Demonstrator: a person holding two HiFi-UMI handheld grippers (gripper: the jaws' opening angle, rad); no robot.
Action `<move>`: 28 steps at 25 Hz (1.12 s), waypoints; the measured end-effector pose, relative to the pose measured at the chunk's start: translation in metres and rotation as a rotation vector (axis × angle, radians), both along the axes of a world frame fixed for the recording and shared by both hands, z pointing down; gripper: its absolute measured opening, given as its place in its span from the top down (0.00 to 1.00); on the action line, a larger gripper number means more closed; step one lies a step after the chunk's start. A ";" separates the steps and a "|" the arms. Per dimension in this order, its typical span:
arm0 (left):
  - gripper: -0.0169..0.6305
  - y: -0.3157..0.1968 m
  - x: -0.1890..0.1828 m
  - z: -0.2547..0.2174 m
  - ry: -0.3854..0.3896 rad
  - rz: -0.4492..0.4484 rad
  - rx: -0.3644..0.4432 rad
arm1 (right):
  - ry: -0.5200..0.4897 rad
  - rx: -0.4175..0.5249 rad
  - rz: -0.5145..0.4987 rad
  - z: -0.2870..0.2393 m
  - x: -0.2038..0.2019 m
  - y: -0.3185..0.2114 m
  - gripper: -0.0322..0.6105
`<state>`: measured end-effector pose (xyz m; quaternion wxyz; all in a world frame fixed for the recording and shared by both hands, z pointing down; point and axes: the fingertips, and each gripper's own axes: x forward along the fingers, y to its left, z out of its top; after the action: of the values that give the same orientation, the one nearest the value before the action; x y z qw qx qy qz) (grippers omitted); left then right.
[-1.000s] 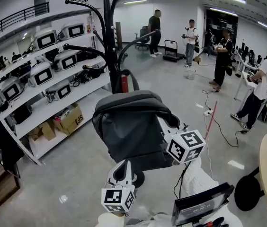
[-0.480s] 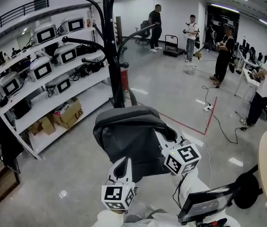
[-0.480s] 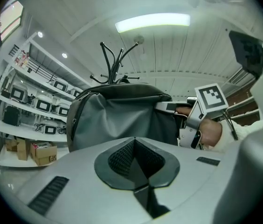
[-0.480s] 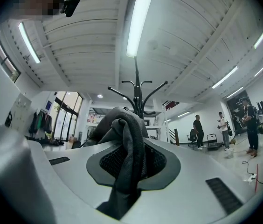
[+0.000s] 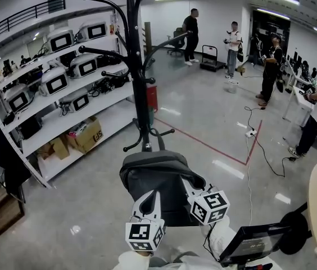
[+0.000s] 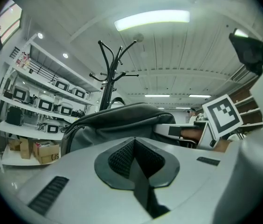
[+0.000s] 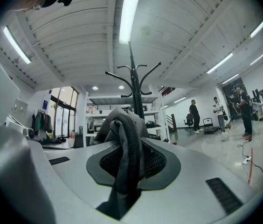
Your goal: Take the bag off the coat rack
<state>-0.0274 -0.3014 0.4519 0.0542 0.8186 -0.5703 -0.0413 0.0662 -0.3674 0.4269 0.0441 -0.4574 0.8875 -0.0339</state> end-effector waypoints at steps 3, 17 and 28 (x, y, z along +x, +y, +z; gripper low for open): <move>0.97 0.000 0.002 0.001 0.003 -0.019 0.001 | 0.015 -0.012 -0.009 0.008 -0.001 0.005 0.84; 0.97 0.015 0.004 -0.010 0.003 -0.023 0.036 | 0.004 -0.026 -0.029 0.015 -0.008 0.030 0.84; 0.97 0.072 -0.037 0.001 0.010 0.002 0.000 | 0.008 -0.036 0.031 0.020 -0.034 0.088 0.84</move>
<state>-0.0645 -0.2291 0.4534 0.0571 0.8189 -0.5693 -0.0452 0.0320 -0.2797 0.4473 0.0330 -0.4719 0.8798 -0.0472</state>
